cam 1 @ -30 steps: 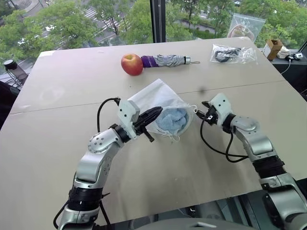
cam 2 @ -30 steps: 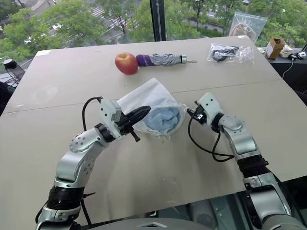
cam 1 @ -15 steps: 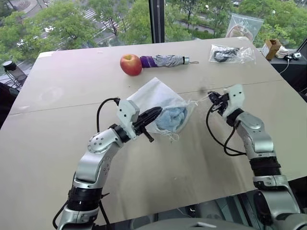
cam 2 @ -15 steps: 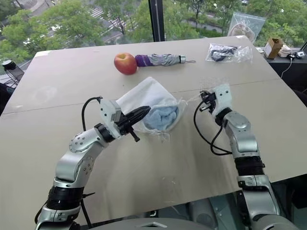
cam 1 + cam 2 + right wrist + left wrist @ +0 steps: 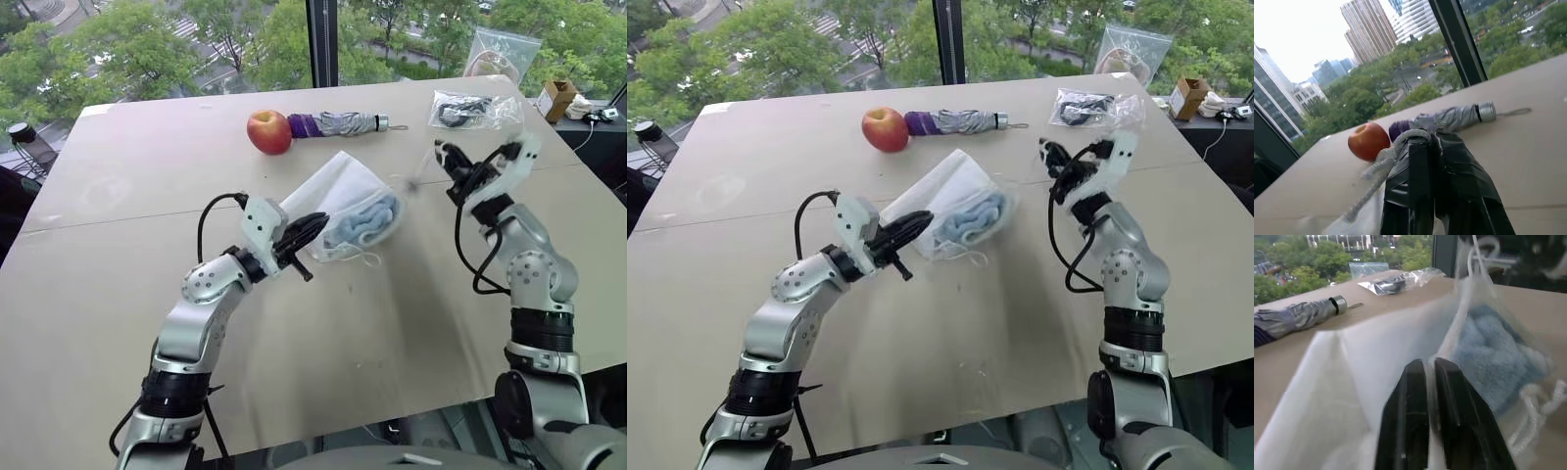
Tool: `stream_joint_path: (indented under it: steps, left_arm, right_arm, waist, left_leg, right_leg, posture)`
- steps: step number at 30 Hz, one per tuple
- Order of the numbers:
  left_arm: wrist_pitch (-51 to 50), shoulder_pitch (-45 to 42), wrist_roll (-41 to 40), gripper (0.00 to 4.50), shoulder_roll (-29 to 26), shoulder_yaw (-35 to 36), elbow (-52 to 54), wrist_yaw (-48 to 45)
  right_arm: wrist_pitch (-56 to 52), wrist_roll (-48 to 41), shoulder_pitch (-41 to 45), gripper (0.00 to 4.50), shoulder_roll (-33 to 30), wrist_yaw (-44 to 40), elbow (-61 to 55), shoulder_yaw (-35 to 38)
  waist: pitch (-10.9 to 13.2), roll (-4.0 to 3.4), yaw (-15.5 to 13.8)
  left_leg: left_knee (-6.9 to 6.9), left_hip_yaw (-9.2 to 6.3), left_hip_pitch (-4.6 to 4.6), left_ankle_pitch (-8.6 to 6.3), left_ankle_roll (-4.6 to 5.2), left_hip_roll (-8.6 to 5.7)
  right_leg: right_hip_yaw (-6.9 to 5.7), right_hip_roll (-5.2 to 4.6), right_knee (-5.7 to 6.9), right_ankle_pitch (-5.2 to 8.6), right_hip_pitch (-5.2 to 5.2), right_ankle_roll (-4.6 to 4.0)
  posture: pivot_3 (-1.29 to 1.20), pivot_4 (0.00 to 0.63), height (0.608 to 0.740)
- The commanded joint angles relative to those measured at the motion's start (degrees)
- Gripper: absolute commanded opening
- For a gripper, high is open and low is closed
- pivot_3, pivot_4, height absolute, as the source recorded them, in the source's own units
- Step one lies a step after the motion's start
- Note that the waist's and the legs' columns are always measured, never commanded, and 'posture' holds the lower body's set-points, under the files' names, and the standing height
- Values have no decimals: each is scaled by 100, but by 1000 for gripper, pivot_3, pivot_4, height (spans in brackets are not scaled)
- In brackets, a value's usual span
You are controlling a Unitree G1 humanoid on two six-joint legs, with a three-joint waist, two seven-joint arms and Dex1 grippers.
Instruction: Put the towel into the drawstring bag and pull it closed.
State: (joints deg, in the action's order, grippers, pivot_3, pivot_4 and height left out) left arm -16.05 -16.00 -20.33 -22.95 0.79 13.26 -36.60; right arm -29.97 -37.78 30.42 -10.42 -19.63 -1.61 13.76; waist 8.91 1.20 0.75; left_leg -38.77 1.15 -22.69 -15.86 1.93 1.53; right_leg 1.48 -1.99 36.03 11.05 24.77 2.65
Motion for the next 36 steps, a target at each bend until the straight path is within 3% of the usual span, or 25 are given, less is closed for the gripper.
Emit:
stream_joint_path:
  steps: [1,5,7,11,15,24,30,36]
  left_arm:
    - [74,-428,-159,2070,180,590,28,589]
    - [-584,-414,-1207,3762,251,851,572,395]
    - [-1057,33,-1648,3762,-75,669,1015,-99]
    - [-1521,878,-1542,3762,-850,155,1426,-628]
    - [-1529,1071,-1064,3762,-1122,-499,1443,-729]
    - [-816,196,97,3762,-329,-1759,109,-719]
    - [-111,-254,757,3762,351,-1981,-992,-442]
    - [-102,-256,916,3762,475,-2167,-1119,-710]
  right_arm:
    - [-41,-83,32,0,-124,-81,-388,-17]
    - [-98,-82,-19,0,-153,-38,-421,-39]
    - [-93,-59,-16,0,-146,-11,-408,-45]
    - [-121,-76,-38,0,-123,44,-469,-55]
    - [-135,-78,-57,0,-110,60,-493,-89]
    - [-129,-65,14,0,-32,165,-491,-161]
    - [-132,-89,-45,0,-14,292,-620,-135]
    - [-143,-97,-139,0,6,434,-772,-116]
  waist:
    - [0,0,10]
    - [0,0,19]
    - [-1,-1,28]
    - [1,-4,39]
    - [2,-5,-12]
    - [1,-8,4]
    - [0,-12,8]
    - [0,-12,3]
  left_leg:
    - [0,0,1,0,0,0]
    - [0,-3,1,0,0,2]
    - [0,-2,1,0,0,2]
    - [14,-1,2,0,-1,4]
    - [14,-1,0,0,-1,4]
    - [4,1,5,9,-14,-3]
    - [6,-2,0,9,-14,-1]
    - [7,-2,0,9,-14,-1]
  right_leg:
    - [0,0,0,0,0,0]
    - [-1,2,2,0,0,0]
    - [-1,2,6,0,2,0]
    - [6,1,0,1,10,1]
    - [-2,3,0,3,10,0]
    - [5,3,1,1,1,0]
    - [2,6,-2,1,2,0]
    - [3,5,-2,1,2,0]
  posture:
    - [0,150,740]
    - [0,150,740]
    - [0,150,740]
    - [0,150,740]
    - [0,150,740]
    - [0,150,740]
    - [0,150,740]
    - [0,150,740]
